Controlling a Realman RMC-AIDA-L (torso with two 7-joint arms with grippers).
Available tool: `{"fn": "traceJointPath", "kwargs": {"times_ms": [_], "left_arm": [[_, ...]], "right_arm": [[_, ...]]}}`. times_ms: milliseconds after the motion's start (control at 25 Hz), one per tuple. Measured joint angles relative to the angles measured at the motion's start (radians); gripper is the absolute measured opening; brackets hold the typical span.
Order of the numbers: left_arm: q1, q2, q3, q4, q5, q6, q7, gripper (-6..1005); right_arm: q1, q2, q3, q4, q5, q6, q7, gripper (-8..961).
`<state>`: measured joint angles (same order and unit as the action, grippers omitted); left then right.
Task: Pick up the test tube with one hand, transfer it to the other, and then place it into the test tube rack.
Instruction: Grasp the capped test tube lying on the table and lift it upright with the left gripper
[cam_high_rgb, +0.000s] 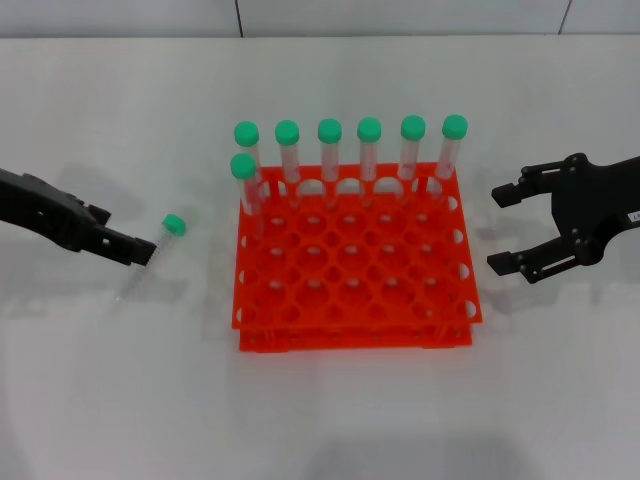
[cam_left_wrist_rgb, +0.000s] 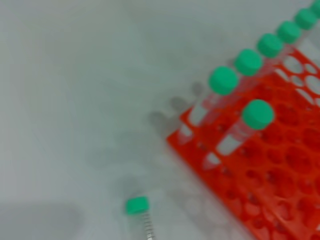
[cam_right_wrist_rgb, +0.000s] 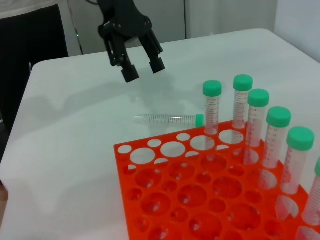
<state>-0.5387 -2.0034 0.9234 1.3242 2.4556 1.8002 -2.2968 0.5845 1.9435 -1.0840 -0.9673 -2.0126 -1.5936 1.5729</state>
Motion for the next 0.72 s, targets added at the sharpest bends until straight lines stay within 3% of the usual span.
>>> {"fn": "traceJointPath", "kwargs": {"times_ms": [240, 480, 720], "left_arm": [[-0.027, 0.000, 0.006, 0.004, 0.108, -0.001, -0.058, 874], [-0.059, -0.024, 0.016, -0.004, 0.260, -0.012, -0.117, 875], [-0.062, -0.032, 0.078, -0.011, 0.286, -0.026, -0.158, 874]], "right_arm": [[0.000, 0.000, 0.002, 0.000, 0.000, -0.002, -0.005, 870], [0.003, 0.002, -0.001, -0.003, 0.000, -0.002, -0.007, 870], [0.003, 0.003, -0.003, -0.003, 0.000, -0.001, -0.009, 870]]}}
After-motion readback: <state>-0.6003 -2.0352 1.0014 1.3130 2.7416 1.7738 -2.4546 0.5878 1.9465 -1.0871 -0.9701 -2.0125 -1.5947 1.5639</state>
